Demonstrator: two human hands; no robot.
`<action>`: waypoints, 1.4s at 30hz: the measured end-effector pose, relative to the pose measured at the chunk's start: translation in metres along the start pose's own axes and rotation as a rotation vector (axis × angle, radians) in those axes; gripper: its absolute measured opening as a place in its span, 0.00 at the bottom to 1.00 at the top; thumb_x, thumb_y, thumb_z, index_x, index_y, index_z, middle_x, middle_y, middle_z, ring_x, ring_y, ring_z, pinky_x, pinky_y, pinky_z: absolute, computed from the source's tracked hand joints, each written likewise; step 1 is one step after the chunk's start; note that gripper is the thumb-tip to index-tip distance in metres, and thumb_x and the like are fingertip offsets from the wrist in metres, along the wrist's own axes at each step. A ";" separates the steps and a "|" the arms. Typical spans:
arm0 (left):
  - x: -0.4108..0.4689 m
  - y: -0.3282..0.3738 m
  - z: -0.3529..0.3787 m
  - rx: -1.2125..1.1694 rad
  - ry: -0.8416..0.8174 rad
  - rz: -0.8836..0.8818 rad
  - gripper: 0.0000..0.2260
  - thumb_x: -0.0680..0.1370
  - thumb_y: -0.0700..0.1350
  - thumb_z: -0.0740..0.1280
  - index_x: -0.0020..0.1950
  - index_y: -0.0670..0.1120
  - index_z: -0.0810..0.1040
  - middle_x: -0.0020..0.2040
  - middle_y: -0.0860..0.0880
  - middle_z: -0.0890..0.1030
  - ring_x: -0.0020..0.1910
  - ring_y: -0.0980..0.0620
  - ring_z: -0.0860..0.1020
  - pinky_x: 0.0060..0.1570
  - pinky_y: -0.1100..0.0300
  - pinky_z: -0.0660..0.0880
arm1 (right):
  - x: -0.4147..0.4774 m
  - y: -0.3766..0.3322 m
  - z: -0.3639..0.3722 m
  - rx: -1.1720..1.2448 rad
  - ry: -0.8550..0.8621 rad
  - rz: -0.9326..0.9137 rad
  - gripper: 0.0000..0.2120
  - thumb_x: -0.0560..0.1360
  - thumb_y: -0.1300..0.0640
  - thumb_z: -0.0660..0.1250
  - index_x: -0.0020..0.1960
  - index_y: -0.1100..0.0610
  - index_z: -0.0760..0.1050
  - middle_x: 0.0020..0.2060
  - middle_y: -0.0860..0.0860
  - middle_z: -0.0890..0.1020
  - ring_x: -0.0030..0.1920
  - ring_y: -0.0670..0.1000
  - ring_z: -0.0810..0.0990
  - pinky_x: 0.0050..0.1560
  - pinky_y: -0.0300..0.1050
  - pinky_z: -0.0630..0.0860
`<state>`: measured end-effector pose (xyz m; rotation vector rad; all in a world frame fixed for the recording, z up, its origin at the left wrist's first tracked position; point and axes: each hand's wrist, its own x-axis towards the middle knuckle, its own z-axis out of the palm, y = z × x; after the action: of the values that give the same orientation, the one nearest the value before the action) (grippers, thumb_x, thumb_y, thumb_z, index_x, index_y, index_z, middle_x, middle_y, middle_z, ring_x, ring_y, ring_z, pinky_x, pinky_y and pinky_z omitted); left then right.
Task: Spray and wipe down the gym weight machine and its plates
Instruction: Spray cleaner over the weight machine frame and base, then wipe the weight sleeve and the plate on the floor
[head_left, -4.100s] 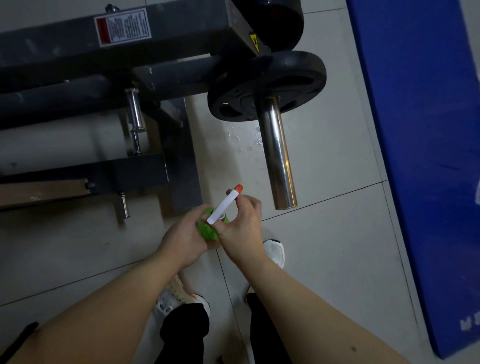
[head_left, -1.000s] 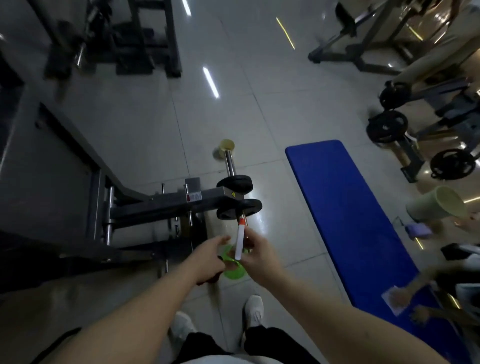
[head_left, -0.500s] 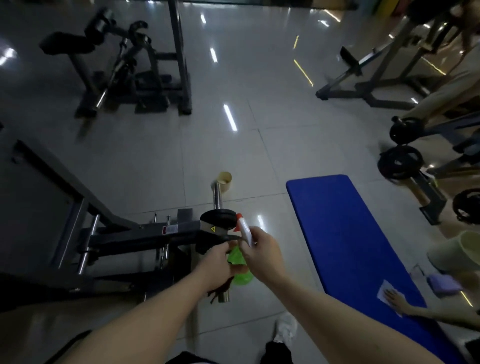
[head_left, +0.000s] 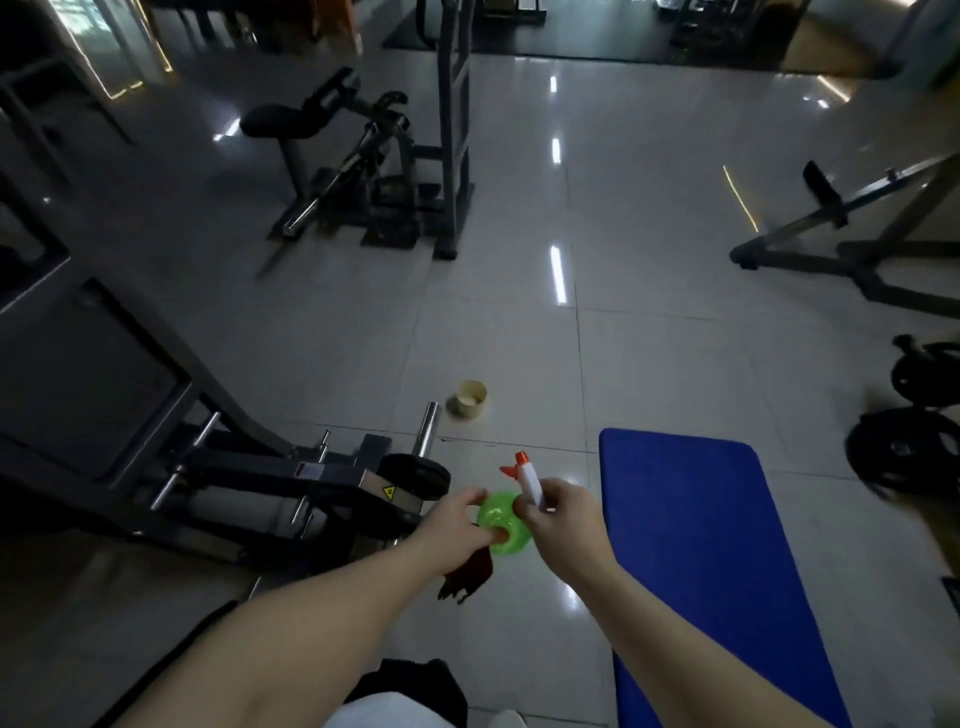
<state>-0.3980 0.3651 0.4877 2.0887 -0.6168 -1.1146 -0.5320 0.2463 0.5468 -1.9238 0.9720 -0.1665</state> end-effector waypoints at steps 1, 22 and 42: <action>0.006 0.006 0.004 -0.003 0.027 -0.007 0.36 0.71 0.51 0.80 0.76 0.50 0.70 0.71 0.54 0.74 0.66 0.57 0.71 0.66 0.61 0.68 | 0.007 0.003 -0.007 0.011 -0.007 0.000 0.05 0.78 0.56 0.69 0.49 0.47 0.82 0.39 0.48 0.85 0.40 0.49 0.83 0.41 0.49 0.81; 0.321 0.072 -0.066 -0.373 0.273 -0.326 0.14 0.75 0.55 0.75 0.56 0.52 0.79 0.50 0.54 0.82 0.50 0.52 0.80 0.54 0.54 0.78 | 0.399 -0.056 0.004 -0.320 -0.316 0.004 0.12 0.80 0.51 0.68 0.39 0.52 0.78 0.32 0.48 0.82 0.32 0.48 0.79 0.29 0.36 0.71; 0.643 0.119 -0.133 -0.779 0.616 -0.694 0.20 0.78 0.52 0.70 0.70 0.51 0.78 0.67 0.46 0.80 0.64 0.46 0.78 0.63 0.57 0.74 | 0.814 -0.057 0.103 -0.659 -0.766 -0.179 0.15 0.80 0.49 0.65 0.41 0.57 0.83 0.35 0.52 0.84 0.37 0.53 0.80 0.35 0.45 0.72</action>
<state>0.0392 -0.0998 0.2922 1.7787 0.7792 -0.7676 0.0992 -0.2285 0.3191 -2.3634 0.3382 0.8315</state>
